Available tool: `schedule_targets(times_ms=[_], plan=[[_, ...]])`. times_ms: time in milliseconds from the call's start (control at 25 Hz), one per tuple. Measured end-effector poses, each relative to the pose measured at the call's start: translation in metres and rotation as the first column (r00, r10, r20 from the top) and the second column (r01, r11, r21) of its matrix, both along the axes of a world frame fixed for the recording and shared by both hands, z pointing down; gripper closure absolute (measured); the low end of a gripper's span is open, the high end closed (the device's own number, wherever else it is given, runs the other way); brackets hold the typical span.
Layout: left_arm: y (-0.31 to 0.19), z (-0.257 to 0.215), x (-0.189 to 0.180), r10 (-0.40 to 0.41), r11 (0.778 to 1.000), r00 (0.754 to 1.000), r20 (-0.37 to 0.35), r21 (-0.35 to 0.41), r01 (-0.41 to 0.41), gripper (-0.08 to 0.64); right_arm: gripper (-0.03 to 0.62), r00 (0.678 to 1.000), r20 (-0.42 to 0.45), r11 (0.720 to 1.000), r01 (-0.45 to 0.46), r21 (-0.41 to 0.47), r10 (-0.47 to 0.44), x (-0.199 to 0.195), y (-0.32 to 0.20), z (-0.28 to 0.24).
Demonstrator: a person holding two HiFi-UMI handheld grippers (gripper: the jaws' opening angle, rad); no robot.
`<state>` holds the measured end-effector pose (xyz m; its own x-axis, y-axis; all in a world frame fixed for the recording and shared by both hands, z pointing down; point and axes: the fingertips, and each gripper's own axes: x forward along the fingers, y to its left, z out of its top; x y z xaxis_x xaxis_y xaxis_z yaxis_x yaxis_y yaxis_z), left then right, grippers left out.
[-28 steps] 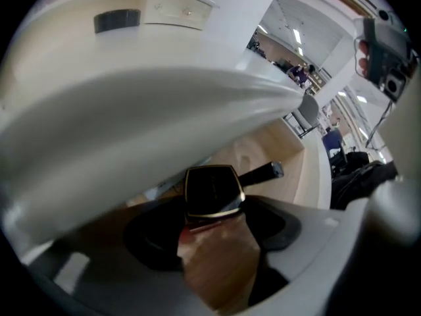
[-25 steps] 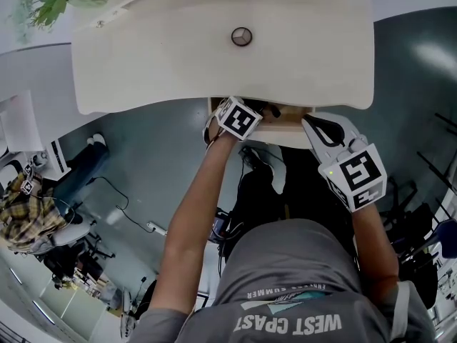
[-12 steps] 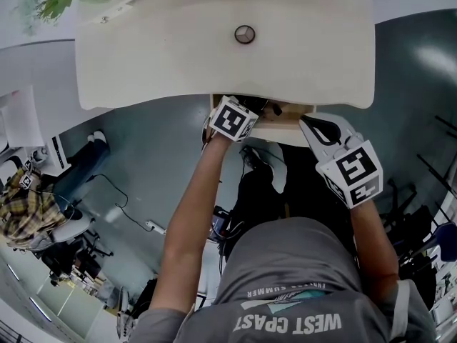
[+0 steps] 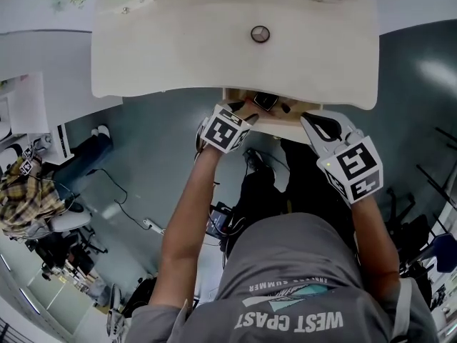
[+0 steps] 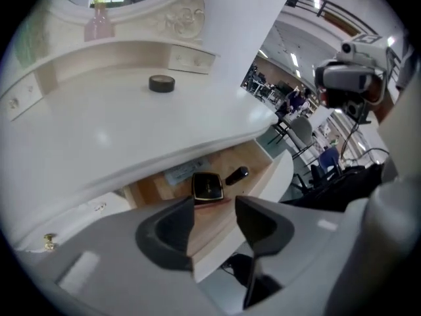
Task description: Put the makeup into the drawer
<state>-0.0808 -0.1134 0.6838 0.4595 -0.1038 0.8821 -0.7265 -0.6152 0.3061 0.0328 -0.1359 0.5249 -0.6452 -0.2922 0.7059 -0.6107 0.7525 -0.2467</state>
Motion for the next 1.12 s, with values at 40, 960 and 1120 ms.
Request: schedule_targets(times_ms=[40,960,1120], plan=[[0.002,-0.004,-0.004,-0.007,1.000,1.000,-0.003,0.010,0.007,0.367,0.591,1.000,-0.001,1.000,0.007,0.003,-0.007,-0.002,0.002,-0.002],[0.038,-0.270,-0.087,-0.250,0.834,0.947,-0.202,0.451,0.316,0.557,0.591,0.996,0.065,0.966,0.037,0.254,-0.055,-0.043,0.021,-0.151],[0.047,-0.302,-0.103,-0.270,0.781,0.945,-0.185,0.532,0.327,0.557,0.591,0.995,0.061,0.946,0.057,0.318,-0.081,-0.048,0.022,-0.172]])
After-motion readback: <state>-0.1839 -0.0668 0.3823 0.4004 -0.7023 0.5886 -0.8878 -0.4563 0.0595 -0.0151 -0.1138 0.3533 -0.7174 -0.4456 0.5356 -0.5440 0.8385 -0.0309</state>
